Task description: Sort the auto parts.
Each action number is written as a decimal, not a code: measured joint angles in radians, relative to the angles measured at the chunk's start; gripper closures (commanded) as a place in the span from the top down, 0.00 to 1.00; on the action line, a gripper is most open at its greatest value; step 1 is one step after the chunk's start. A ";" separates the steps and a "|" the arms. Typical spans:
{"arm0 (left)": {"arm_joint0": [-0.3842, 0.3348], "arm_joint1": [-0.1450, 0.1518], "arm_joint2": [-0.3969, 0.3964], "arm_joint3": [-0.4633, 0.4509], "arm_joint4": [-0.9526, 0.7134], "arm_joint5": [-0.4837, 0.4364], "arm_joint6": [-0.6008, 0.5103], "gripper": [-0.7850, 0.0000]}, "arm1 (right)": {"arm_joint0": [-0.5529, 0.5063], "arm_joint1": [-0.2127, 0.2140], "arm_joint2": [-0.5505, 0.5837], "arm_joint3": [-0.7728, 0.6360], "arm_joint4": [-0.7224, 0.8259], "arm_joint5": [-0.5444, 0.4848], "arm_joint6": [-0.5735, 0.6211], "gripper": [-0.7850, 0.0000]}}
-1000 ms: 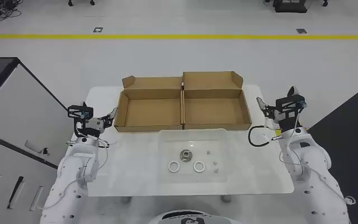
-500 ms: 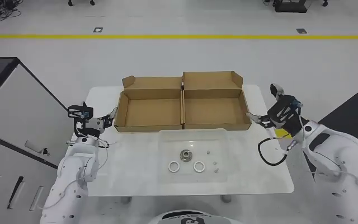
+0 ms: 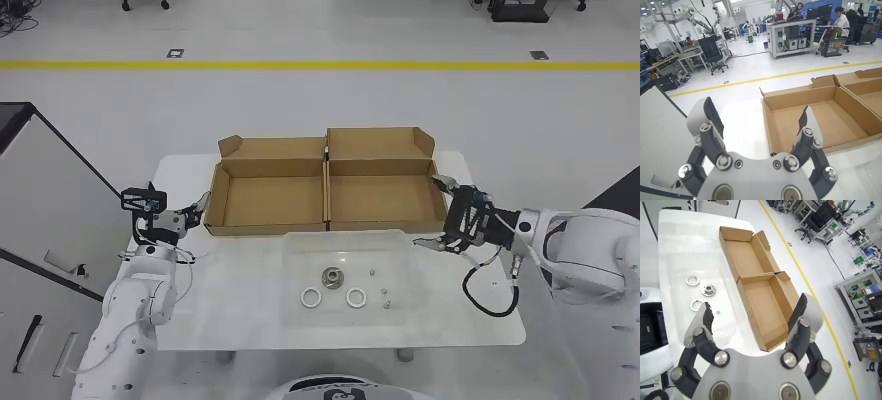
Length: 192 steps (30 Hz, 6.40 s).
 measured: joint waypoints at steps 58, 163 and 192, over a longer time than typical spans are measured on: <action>0.000 0.000 0.000 0.000 0.000 0.000 0.000 1.00 | 0.776 0.347 -1.130 0.317 0.187 0.056 0.047 1.00; 0.000 0.000 0.000 0.000 0.000 0.000 0.000 1.00 | 0.933 0.172 -1.511 0.303 0.267 0.515 0.514 0.44; 0.000 0.000 0.000 0.000 0.000 0.000 0.000 1.00 | 0.911 0.136 -1.511 0.354 0.285 0.547 0.546 0.40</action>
